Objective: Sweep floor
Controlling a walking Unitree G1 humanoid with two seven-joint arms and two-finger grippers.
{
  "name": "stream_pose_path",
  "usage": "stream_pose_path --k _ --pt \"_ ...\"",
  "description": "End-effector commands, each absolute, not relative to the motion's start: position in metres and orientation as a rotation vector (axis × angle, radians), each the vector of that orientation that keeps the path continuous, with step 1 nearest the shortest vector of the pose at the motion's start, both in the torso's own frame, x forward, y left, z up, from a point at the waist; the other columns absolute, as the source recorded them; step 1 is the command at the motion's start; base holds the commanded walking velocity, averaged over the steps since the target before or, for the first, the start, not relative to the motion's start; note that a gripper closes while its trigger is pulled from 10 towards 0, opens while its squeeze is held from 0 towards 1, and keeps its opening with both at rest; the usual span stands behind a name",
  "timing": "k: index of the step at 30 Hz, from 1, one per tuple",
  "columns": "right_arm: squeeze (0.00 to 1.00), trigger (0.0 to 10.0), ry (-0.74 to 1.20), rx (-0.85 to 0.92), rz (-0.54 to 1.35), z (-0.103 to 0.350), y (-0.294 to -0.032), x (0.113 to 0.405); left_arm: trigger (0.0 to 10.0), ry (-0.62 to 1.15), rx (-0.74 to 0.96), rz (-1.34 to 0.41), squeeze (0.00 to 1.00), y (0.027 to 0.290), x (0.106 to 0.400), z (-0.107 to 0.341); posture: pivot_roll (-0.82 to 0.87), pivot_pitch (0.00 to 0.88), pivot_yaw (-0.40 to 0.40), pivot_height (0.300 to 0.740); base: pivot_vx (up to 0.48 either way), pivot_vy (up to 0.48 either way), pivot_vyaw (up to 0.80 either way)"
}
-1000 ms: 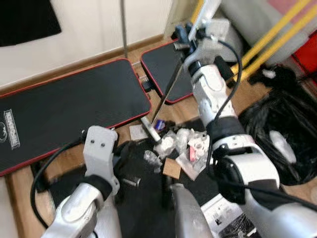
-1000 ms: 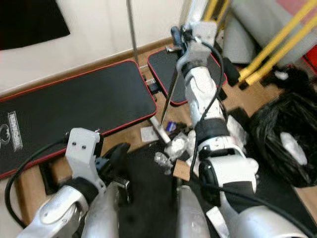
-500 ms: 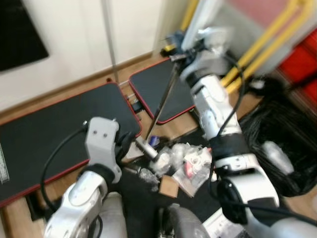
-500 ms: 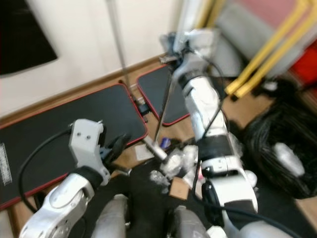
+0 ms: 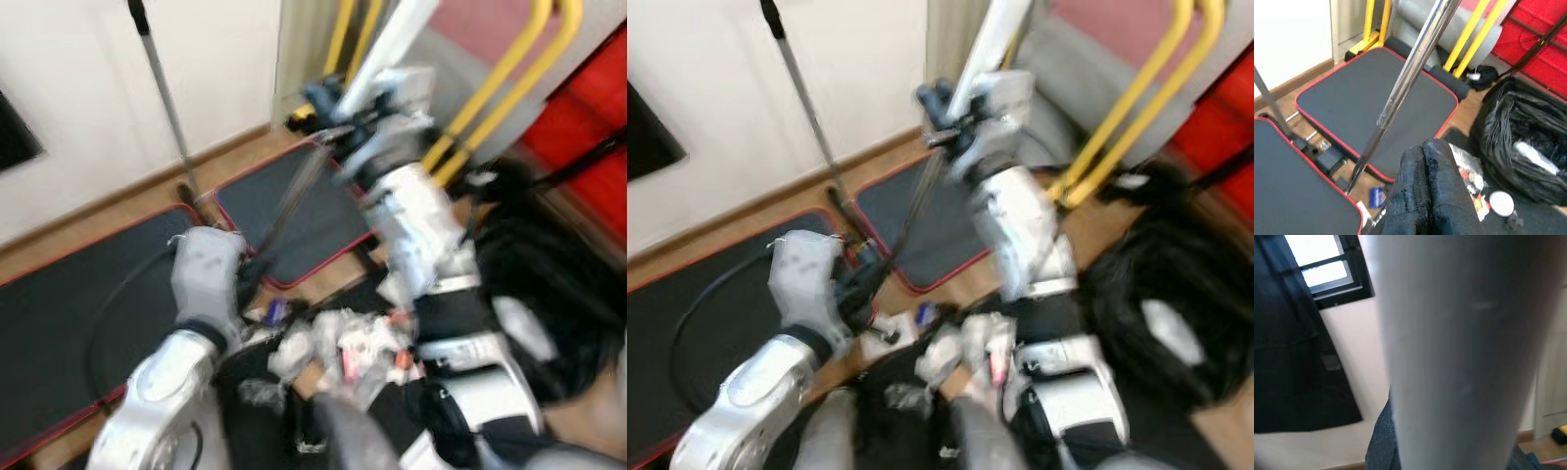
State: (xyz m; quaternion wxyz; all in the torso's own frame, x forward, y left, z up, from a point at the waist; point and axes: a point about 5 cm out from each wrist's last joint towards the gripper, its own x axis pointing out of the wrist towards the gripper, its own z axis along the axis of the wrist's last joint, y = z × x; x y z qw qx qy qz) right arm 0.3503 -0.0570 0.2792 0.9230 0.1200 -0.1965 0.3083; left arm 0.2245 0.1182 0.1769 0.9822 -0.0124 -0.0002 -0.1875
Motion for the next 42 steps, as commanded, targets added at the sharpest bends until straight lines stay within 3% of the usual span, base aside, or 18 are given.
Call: stream_pose_path --k 1,12,20,42 --pt "0.00 10.0 -0.401 0.261 0.611 0.276 -0.059 0.348 10.0 0.033 -0.040 -0.395 0.00 0.115 0.221 0.170 -0.04 0.294 -0.168 0.740 0.000 0.000 0.00" --pt "0.00 10.0 -0.336 0.270 0.501 0.262 -0.054 0.360 10.0 0.038 -0.047 -0.403 0.00 0.113 0.213 0.170 -0.03 0.329 -0.178 0.740 0.000 0.000 0.00" --pt "0.00 10.0 -0.322 0.270 0.482 0.260 -0.053 0.362 10.0 0.063 -0.043 -0.387 0.00 0.112 0.211 0.168 -0.03 0.342 -0.180 0.740 0.480 0.000 0.00" --pt "0.00 10.0 -0.301 0.249 0.427 0.253 -0.061 0.366 10.0 0.059 -0.026 -0.390 0.00 0.112 0.214 0.169 -0.02 0.332 -0.176 0.740 0.000 0.000 0.00"
